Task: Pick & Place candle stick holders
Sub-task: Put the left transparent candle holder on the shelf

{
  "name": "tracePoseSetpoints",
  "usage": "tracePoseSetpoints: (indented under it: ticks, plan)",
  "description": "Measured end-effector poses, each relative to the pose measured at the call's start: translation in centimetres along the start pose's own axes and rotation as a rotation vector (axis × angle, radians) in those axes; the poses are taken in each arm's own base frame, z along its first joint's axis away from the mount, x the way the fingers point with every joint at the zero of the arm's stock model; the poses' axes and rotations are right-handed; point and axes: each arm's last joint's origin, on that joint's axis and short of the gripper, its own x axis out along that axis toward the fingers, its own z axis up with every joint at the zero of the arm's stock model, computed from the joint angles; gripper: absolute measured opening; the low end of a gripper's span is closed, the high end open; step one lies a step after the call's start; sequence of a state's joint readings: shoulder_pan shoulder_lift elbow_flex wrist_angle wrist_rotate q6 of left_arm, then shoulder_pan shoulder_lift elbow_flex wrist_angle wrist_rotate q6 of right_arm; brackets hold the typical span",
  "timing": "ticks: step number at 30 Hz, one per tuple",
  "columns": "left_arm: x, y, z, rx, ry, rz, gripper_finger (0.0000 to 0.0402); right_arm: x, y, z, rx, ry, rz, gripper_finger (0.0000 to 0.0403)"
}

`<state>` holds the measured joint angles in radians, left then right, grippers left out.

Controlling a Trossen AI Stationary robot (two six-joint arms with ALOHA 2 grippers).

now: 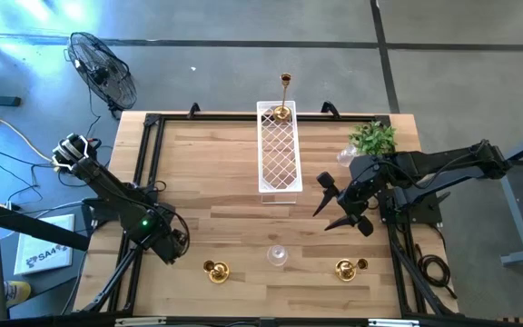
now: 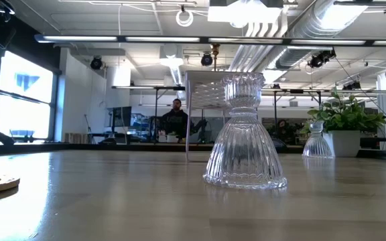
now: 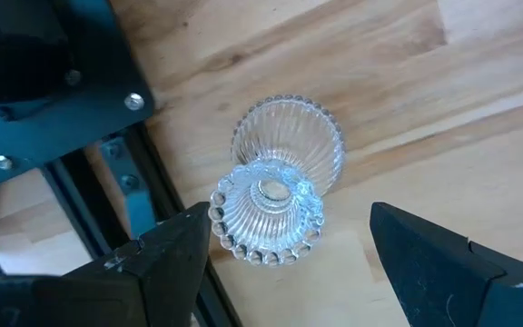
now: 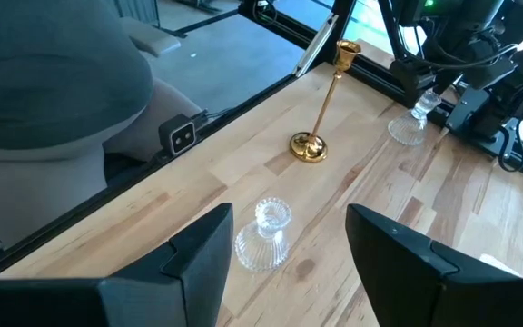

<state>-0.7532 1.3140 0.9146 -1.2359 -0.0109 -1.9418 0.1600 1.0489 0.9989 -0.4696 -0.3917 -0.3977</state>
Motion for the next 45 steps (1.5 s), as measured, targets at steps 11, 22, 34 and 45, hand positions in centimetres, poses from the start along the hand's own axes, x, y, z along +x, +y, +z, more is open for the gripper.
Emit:
tracePoseSetpoints:
  ticks: [11,22,34,45]
  plan:
    - [0.5,-0.6,-0.2,0.012,-0.003,0.004,0.0296,0.0,0.0,0.0,0.002,0.004,0.002,0.0211]
    - [1.0,-0.9,-0.3,0.027,-0.019,0.033,0.0295,0.0,0.0,0.0,0.002,0.004,0.002,0.0211]
    - [2.2,-0.7,-0.4,0.023,0.027,0.040,0.0185,0.0,0.0,0.0,0.002,0.004,0.002,0.0211]
    - [3.7,-0.4,-0.2,0.033,0.011,0.015,0.0077,0.0,0.0,0.0,0.001,0.003,0.005,0.0211]
